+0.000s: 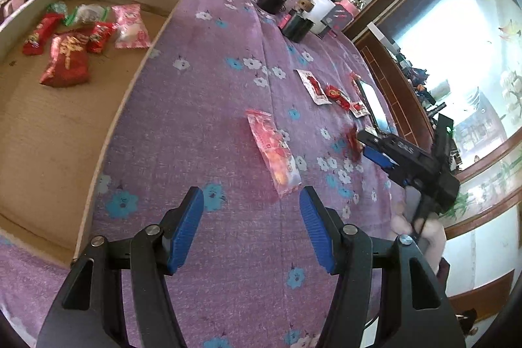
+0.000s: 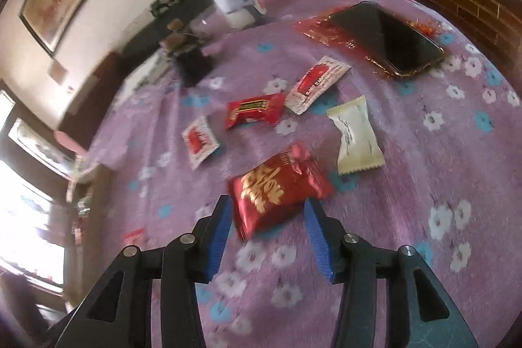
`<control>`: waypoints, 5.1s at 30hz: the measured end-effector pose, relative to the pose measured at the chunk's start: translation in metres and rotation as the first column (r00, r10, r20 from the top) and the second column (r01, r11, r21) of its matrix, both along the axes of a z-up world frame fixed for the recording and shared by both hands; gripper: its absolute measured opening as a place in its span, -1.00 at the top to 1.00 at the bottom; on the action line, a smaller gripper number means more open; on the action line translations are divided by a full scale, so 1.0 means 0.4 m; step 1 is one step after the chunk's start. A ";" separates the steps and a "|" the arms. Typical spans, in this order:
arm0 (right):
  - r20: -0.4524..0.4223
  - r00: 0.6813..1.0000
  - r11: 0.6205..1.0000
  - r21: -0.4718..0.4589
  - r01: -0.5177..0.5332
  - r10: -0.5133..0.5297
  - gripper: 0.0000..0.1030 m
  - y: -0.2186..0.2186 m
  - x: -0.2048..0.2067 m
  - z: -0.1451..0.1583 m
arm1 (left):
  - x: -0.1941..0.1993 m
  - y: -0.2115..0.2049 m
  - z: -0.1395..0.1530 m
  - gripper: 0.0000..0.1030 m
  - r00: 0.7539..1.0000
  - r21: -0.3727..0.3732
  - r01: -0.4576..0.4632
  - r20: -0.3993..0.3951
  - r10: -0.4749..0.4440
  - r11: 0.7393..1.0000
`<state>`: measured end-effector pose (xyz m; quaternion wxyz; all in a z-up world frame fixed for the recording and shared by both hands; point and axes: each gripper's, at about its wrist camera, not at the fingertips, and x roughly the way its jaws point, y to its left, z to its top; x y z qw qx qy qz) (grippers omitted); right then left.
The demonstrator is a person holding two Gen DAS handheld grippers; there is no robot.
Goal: Organize snacks
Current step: 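Grasp the pink bread bag with the left tool while the right tool grasps a red gold-lettered packet, then carry both snacks over the box and open both tools to drop them, then move both tools back to the table and grasp the red candy with the right tool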
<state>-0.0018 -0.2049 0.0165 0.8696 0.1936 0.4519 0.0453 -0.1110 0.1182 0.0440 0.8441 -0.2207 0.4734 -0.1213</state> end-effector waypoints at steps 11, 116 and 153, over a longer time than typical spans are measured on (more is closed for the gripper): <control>0.037 0.998 0.981 -0.189 -0.046 0.054 0.19 0.098 0.054 -0.013 | 0.009 -0.031 -0.008 -0.17 1.000 0.046 0.004 -0.015 -0.004 0.999; 0.051 0.674 0.671 -0.173 -0.721 0.737 0.14 0.977 -0.123 0.060 | 0.043 0.494 0.072 0.34 0.929 0.193 -0.371 0.075 0.363 0.908; 0.105 0.972 0.956 -0.228 -0.182 0.210 -0.03 0.201 0.151 0.074 | -0.004 0.019 0.031 -0.42 0.999 0.115 -0.041 0.012 0.040 0.993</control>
